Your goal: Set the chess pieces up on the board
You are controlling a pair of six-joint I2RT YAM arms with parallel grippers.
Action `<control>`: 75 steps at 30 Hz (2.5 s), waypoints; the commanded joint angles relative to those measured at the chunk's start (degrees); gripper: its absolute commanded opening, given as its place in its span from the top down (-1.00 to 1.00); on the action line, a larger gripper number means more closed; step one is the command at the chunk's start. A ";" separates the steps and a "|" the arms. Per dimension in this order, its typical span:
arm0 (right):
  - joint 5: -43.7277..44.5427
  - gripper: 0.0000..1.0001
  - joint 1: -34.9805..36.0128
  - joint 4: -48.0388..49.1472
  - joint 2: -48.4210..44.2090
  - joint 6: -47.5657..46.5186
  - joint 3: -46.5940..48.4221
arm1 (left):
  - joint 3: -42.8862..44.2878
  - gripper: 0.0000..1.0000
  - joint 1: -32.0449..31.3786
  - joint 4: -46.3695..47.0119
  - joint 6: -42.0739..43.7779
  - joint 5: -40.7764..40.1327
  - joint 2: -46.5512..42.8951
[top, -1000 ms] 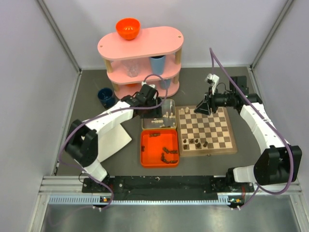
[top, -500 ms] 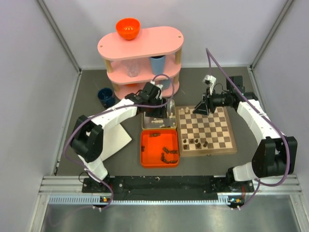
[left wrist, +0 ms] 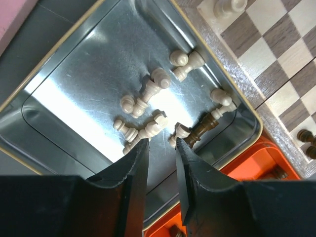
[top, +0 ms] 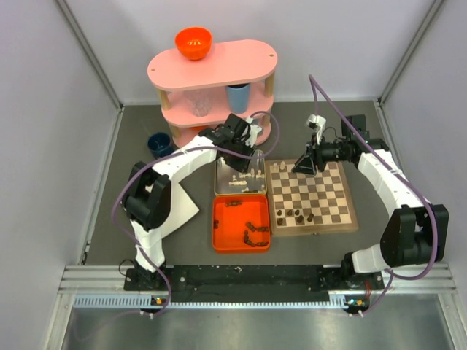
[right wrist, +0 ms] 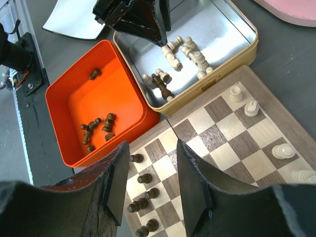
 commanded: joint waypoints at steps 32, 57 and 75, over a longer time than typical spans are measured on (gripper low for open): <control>0.63 0.14 -0.38 -0.14 -0.59 -2.40 1.19 | 11.29 0.11 1.23 -6.34 6.62 1.62 13.40; 0.54 0.14 -0.55 -0.76 -0.50 -2.75 1.46 | 9.54 0.19 1.32 -6.08 5.30 0.31 15.42; -3.49 0.13 -1.08 -1.37 -0.41 -3.72 1.02 | 2.43 0.74 1.58 -1.86 3.98 -0.06 2.43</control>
